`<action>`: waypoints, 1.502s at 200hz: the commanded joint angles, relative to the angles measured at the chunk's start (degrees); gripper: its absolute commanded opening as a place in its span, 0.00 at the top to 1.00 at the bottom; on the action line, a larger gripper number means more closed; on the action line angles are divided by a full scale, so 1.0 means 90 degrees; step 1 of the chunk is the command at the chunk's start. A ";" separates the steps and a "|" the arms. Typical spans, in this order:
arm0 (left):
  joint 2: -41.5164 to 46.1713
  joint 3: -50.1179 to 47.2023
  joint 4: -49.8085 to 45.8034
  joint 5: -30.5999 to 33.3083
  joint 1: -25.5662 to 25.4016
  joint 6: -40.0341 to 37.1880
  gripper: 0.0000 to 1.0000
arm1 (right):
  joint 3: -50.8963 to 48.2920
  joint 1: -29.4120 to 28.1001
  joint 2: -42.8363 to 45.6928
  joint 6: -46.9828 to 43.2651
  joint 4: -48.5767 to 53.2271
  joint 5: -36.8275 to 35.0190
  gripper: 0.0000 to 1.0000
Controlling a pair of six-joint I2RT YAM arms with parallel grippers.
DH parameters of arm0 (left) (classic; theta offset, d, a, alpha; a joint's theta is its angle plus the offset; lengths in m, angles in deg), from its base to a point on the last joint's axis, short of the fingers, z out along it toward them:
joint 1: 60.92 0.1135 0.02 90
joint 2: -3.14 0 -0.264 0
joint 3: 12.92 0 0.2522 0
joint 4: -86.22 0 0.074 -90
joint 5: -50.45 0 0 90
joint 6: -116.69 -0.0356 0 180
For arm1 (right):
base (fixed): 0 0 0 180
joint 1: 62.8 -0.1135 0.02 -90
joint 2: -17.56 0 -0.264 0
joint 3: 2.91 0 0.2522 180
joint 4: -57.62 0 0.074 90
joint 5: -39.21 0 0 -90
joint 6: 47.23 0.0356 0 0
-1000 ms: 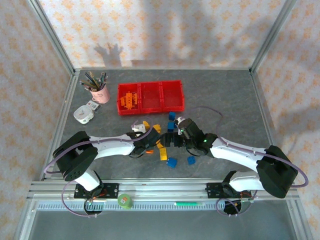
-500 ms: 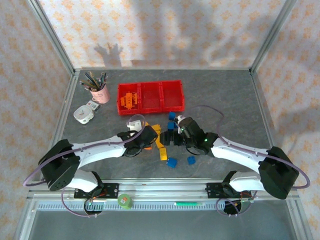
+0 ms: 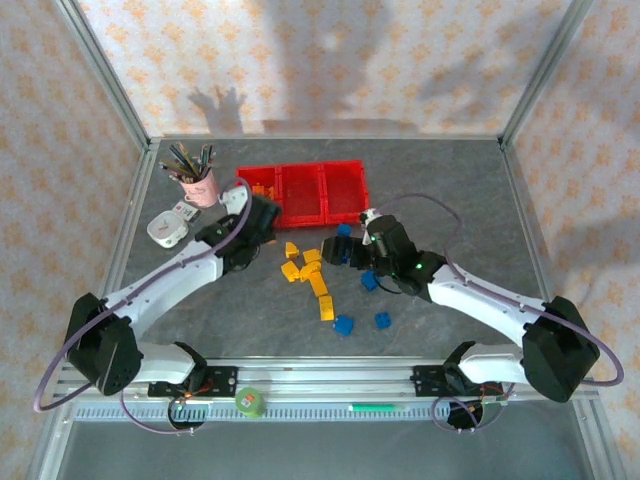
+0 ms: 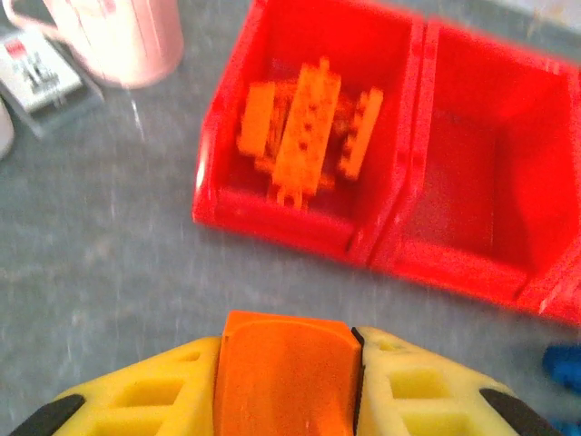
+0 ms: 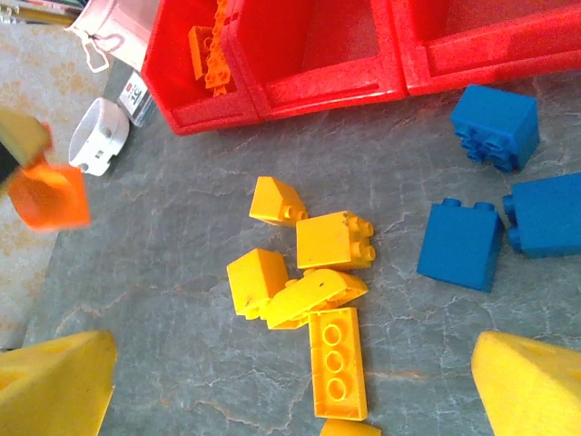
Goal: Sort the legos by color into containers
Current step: Place the lego in the container.
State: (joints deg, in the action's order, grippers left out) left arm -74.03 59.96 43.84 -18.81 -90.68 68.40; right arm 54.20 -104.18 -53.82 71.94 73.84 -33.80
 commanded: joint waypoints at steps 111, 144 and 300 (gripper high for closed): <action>-0.3880 0.3402 0.0253 -0.0276 0.1560 -0.1662 0.65 | 0.0522 0.0097 -0.0347 0.0042 -0.0071 -0.0131 0.00; -0.4091 0.3512 0.0252 -0.0325 0.1568 -0.1715 0.55 | 0.0675 0.0097 -0.0383 -0.0023 0.0151 -0.0184 0.00; -0.0957 0.1030 0.0539 -0.1683 0.1123 -0.1443 0.21 | 0.0979 -0.0408 -0.0510 -0.0492 0.1701 -0.1607 0.00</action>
State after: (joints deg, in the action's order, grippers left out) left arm -86.44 74.40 47.88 -30.11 -78.26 54.00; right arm 61.06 -105.67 -57.36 68.81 85.14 -43.11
